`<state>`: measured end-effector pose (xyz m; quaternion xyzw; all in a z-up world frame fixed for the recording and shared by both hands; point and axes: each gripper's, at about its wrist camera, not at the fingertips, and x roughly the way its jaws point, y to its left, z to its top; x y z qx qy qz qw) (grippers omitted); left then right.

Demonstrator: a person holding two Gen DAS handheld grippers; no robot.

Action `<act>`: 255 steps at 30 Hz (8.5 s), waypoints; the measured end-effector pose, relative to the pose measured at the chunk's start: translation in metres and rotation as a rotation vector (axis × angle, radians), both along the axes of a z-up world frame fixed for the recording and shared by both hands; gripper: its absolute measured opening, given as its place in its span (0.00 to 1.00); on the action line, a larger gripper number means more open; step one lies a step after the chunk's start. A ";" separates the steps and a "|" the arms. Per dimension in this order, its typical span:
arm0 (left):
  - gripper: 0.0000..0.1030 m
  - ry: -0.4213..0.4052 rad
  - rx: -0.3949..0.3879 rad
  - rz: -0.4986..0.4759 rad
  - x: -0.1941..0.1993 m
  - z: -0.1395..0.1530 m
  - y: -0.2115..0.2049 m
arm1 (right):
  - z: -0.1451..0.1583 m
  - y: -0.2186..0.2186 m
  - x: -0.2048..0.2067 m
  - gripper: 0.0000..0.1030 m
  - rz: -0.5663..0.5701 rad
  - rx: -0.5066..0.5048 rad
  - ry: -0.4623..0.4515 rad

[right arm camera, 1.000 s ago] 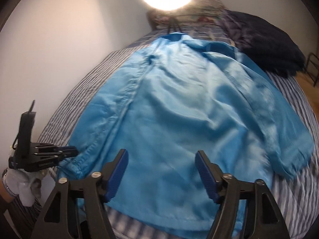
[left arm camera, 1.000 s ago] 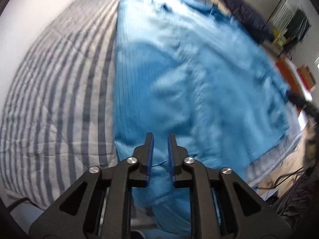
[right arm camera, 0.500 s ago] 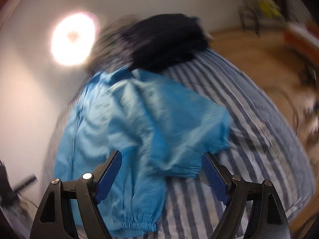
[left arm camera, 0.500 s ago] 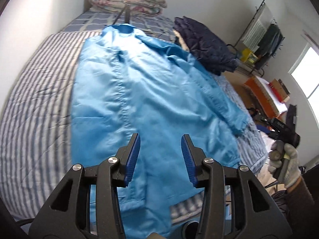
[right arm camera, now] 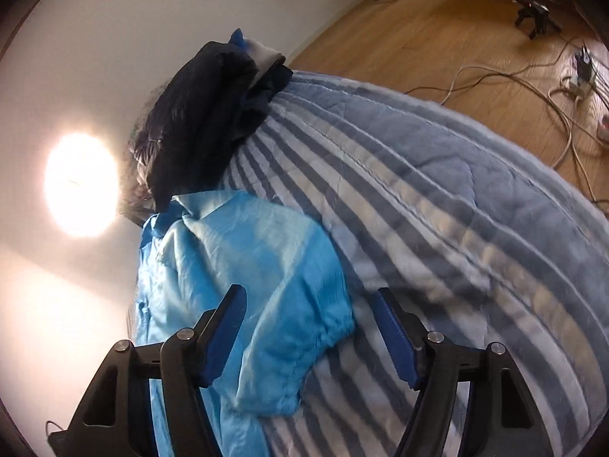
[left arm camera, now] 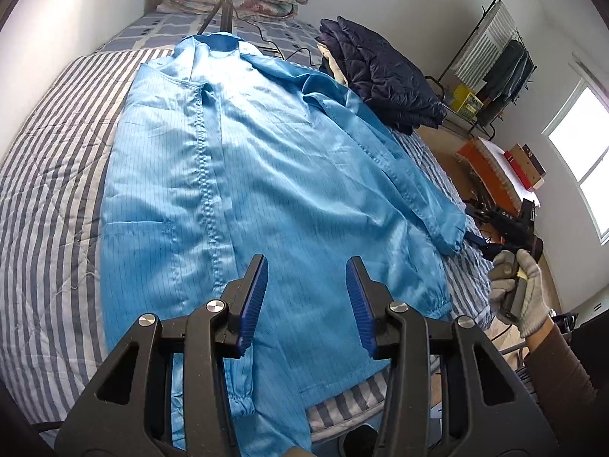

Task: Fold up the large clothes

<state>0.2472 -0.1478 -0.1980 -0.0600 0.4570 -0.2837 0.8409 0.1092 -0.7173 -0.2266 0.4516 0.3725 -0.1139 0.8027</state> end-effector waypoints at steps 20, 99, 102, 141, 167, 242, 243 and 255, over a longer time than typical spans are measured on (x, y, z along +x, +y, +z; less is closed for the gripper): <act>0.42 -0.027 0.019 0.058 -0.001 0.007 0.028 | 0.084 0.081 0.020 0.00 0.257 -0.524 -0.020; 0.07 0.347 0.127 -0.278 -0.066 -0.099 -0.087 | -0.003 0.158 0.293 0.09 0.556 -0.089 -0.022; 0.05 0.390 0.100 -0.299 -0.071 -0.103 -0.086 | 0.020 0.158 0.305 0.00 0.559 -0.291 -0.003; 0.29 0.350 0.048 -0.050 -0.021 -0.090 -0.043 | -0.007 0.163 0.024 0.00 0.652 -0.064 -0.027; 0.29 0.294 0.101 -0.146 -0.042 -0.086 -0.076 | -0.002 0.151 0.020 0.47 0.680 -0.228 0.130; 0.29 0.114 0.152 -0.163 -0.001 -0.093 -0.182 | -0.034 0.097 0.032 0.03 0.538 0.162 -0.105; 0.29 0.092 0.176 -0.167 -0.005 -0.101 -0.182 | -0.030 0.100 0.032 0.03 0.545 0.140 -0.097; 0.29 0.016 0.008 -0.133 -0.041 0.004 -0.082 | 0.027 0.154 0.056 0.01 0.635 -0.151 0.000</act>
